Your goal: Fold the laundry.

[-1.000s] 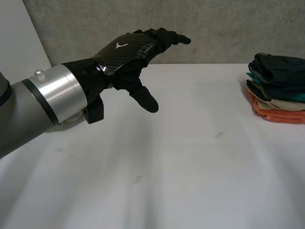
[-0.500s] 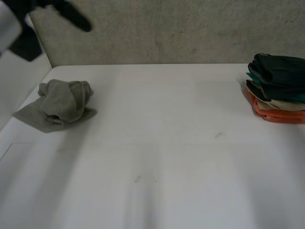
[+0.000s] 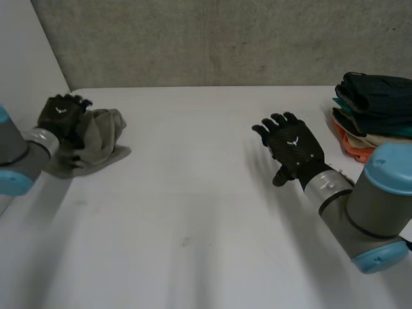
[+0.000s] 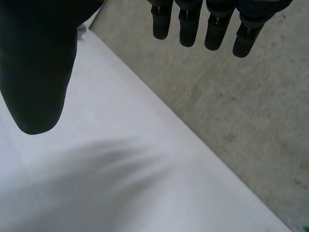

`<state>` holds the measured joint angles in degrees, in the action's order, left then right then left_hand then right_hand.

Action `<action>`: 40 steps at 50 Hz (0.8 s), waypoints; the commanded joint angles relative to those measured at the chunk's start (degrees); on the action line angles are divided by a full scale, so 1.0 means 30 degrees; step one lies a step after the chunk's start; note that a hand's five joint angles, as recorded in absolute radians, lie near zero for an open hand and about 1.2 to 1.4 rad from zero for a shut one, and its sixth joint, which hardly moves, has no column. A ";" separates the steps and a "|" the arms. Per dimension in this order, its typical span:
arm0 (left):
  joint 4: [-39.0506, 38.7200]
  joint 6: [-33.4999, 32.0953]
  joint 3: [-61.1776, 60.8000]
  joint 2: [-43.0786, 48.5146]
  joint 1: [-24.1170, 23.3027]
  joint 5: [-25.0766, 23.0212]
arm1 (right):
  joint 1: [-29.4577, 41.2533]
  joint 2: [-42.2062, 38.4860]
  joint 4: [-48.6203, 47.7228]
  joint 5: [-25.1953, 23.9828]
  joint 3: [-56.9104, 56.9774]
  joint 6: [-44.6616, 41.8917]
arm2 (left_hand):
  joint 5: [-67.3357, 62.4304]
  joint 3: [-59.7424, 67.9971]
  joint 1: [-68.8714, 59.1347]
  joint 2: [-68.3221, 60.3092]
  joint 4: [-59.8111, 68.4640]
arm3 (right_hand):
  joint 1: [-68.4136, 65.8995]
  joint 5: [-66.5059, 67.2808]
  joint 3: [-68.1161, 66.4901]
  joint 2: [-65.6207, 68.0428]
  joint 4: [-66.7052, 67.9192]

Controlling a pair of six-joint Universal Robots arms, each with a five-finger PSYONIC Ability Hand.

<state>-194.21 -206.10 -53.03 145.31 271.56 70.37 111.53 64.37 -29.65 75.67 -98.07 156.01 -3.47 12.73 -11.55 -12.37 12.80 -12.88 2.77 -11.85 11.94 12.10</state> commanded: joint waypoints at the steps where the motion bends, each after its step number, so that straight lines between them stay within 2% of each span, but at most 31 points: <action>1: 0.0284 -0.0440 0.2940 0.2629 0.0154 0.0505 | -0.0439 -0.0246 -0.0663 0.0118 -0.0151 0.0058 | -2.2144 2.2390 -2.2782 -2.2509 2.2364 | 0.0961 -0.0923 0.0617 -0.0648 -0.0700; 5: 0.0168 -0.0034 0.2035 0.0203 -0.0020 0.2204 | -0.0732 -0.0129 -0.0692 0.0235 -0.0180 0.0087 | -2.2178 2.2425 -2.2817 -2.2544 2.2399 | 0.0961 -0.0923 0.0617 -0.0648 -0.0700; 7: -0.0327 0.1190 0.0985 -0.1986 -0.0690 0.2906 | -0.0878 -0.0012 -0.0692 0.0294 -0.0181 0.0145 | -2.2178 2.2425 -2.2817 -2.2544 2.2399 | 0.0961 -0.0923 0.0617 -0.0648 -0.0700; 10: -0.1207 0.2921 0.0014 -0.4278 -0.1454 0.2881 | -0.1026 0.0193 -0.0692 0.0352 -0.0093 0.0146 | -2.2178 2.2425 -2.2817 -2.2544 2.2399 | 0.0961 -0.0923 0.0617 -0.0648 -0.0700; 11: -0.1616 0.4117 -0.0656 -0.5794 -0.2008 0.2677 | -0.1084 0.0280 -0.0692 0.0382 -0.0093 0.0146 | -2.2178 2.2425 -2.2817 -2.2544 2.2399 | 0.0961 -0.0923 0.0617 -0.0648 -0.0700; 15: -0.1884 0.6668 -0.1802 -0.9253 -0.3822 0.2237 | -0.1230 0.0748 -0.0663 0.0674 -0.0181 0.0321 | -2.2178 2.2425 -2.2817 -2.2544 2.2399 | 0.0961 -0.0923 0.0617 -0.0648 -0.0700; 19: -0.1826 0.8342 -0.2418 -1.1718 -0.5231 0.2236 | -0.1406 0.1071 -0.0604 0.0967 -0.0181 0.0788 | -2.2178 2.2425 -2.2817 -2.2544 2.2399 | 0.0961 -0.0923 0.0617 -0.0648 -0.0700; 27: -0.0803 0.9285 -0.4786 -1.3105 -0.7955 0.1945 | -0.2283 0.1657 -0.0517 0.1144 0.0024 0.1551 | -2.2178 2.2425 -2.2817 -2.2544 2.2399 | 0.0961 -0.0923 0.0617 -0.0648 -0.0700; 35: -0.0331 0.8963 -0.9126 -1.0179 -1.0976 0.0274 | -0.3514 0.1893 0.0038 0.1144 0.0843 0.2604 | -2.2178 2.2425 -2.2817 -2.2544 2.2399 | 0.0961 -0.0923 0.0617 -0.0648 -0.0700; 36: -0.0331 0.8963 -0.9391 -0.9768 -1.1181 0.0215 | -0.3603 0.1864 0.0156 0.1115 0.0903 0.2723 | -2.1685 2.1931 -2.2323 -2.2050 2.1905 | 0.0961 -0.0923 0.0617 -0.0648 -0.0700; 37: -0.0302 0.8934 -0.9654 -0.9445 -1.1357 0.0098 | -0.3691 0.1863 0.0332 0.1056 0.0990 0.2811 | -1.9015 1.9262 -1.9654 -1.9381 1.9236 | 0.0961 -0.0923 0.0617 -0.0648 -0.0700; 38: -0.0215 0.8846 -1.0005 -0.8891 -1.1591 0.0039 | -0.3808 0.1805 0.0594 0.0969 0.1107 0.2957 | -1.2661 1.2907 -1.3299 -1.3026 1.2881 | 0.0961 -0.0923 0.0617 -0.0648 -0.0700; 40: -0.0010 0.8642 -1.0154 -0.8739 -1.1681 0.0097 | -0.3867 0.1717 0.0859 0.0881 0.1196 0.2988 | -0.6124 0.6370 -0.6762 -0.6489 0.6344 | 0.0961 -0.0923 0.0617 -0.0648 -0.0700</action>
<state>-195.11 -178.86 -78.75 113.19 239.60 71.83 101.48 70.04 -29.71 79.02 -96.03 163.32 -53.65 64.88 -61.63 -64.40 65.29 -12.88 2.77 -11.85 11.94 12.10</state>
